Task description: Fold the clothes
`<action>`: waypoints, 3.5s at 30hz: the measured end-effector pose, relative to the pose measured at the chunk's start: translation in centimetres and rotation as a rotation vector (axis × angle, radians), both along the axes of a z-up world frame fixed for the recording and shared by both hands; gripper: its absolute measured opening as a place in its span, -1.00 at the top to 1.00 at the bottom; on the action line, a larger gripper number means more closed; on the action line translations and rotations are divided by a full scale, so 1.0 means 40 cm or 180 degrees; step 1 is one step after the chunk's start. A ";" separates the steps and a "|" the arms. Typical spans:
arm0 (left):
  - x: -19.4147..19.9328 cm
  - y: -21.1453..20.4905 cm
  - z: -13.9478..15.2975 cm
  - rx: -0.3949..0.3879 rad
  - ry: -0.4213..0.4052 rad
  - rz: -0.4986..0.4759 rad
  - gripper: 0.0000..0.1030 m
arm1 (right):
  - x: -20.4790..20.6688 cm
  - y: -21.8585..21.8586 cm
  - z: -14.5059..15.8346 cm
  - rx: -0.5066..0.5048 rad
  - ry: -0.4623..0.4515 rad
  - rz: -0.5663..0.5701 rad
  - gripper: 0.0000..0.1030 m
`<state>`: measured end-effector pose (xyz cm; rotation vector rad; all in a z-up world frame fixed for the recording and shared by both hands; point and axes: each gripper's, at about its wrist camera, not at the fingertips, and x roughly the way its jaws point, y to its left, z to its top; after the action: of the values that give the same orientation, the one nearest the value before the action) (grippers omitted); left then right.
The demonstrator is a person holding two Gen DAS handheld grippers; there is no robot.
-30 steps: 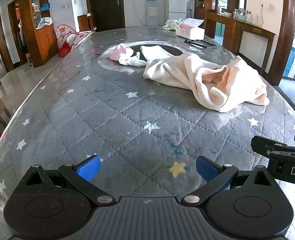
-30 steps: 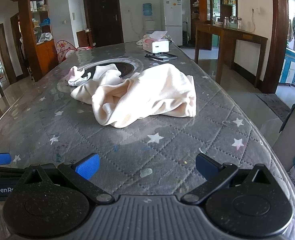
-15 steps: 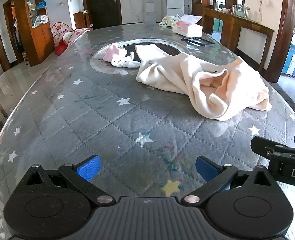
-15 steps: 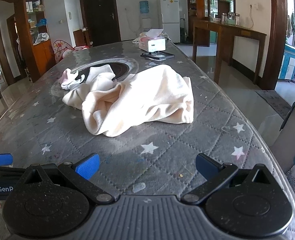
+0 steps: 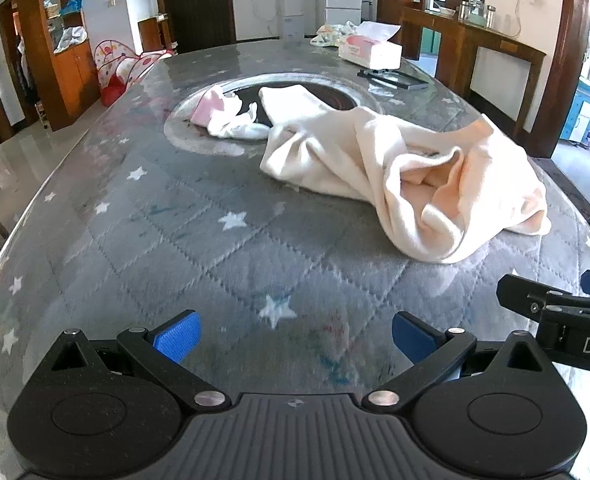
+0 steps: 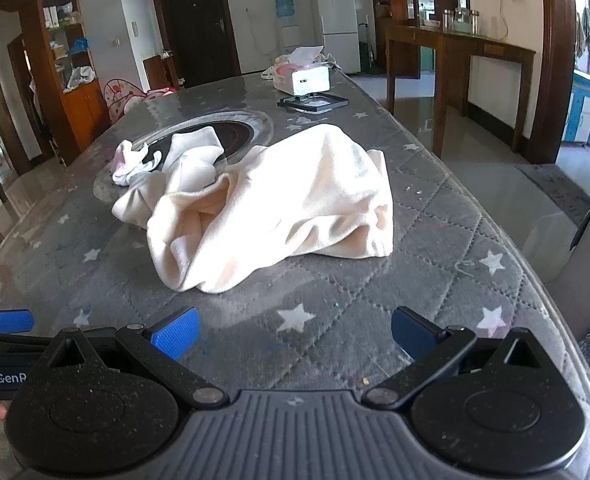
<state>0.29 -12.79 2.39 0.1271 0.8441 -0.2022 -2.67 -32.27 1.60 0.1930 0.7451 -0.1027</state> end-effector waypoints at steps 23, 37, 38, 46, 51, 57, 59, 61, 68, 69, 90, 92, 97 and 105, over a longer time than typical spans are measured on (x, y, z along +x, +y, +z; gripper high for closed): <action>0.183 -0.033 0.114 -0.0200 -0.0380 -0.0259 -0.99 | 0.228 -0.078 0.111 -0.0152 -0.0298 0.0018 -0.56; 0.322 -0.107 0.111 -0.0355 -0.0303 -0.0563 -0.80 | 0.347 -0.106 0.058 -0.0044 0.0066 0.0119 0.37; 0.326 -0.113 0.107 -0.0355 -0.0293 -0.0608 -0.80 | 0.339 -0.104 0.056 -0.0047 0.0074 0.0129 0.51; 0.366 -0.128 0.070 -0.0439 -0.0034 -0.0637 -0.02 | 0.296 -0.125 0.059 -0.0045 0.0037 0.0127 0.91; 0.356 -0.105 0.068 -0.0592 0.0019 -0.0647 0.72 | 0.260 -0.132 0.083 -0.0081 -0.0087 0.0117 0.94; 0.307 -0.061 0.099 -0.0673 -0.0117 -0.0610 0.83 | 0.193 -0.130 0.121 -0.0167 -0.0266 0.0132 0.95; 0.285 -0.041 0.112 -0.0693 -0.0159 -0.0585 0.84 | 0.172 -0.128 0.135 -0.0203 -0.0327 0.0137 0.95; 0.262 -0.019 0.125 -0.0702 -0.0209 -0.0568 0.84 | 0.153 -0.126 0.148 -0.0213 -0.0377 0.0150 0.95; 0.165 0.075 0.173 -0.0814 -0.0341 -0.0516 0.84 | 0.059 -0.103 0.208 -0.0268 -0.0589 0.0290 0.95; 0.148 0.087 0.179 -0.0829 -0.0355 -0.0517 0.84 | 0.045 -0.101 0.216 -0.0255 -0.0618 0.0310 0.95; -0.085 0.193 0.156 -0.0447 -0.0448 -0.0720 0.69 | -0.031 0.057 0.174 -0.0421 -0.0429 0.1227 0.48; -0.073 0.195 0.148 -0.0408 -0.0446 -0.0687 0.51 | -0.005 0.077 0.149 -0.0450 -0.0365 0.1290 0.36; -0.031 0.182 0.137 -0.0338 -0.0453 -0.0687 0.25 | 0.090 0.113 0.072 -0.0538 -0.0194 0.1363 0.35; 0.063 0.100 0.125 -0.0191 -0.0500 -0.0876 0.08 | 0.178 0.106 -0.009 -0.0588 0.0003 0.1313 0.60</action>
<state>2.79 -8.79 7.38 0.2004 0.6615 -0.4698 4.44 -28.03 1.25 -0.1386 0.7583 0.2203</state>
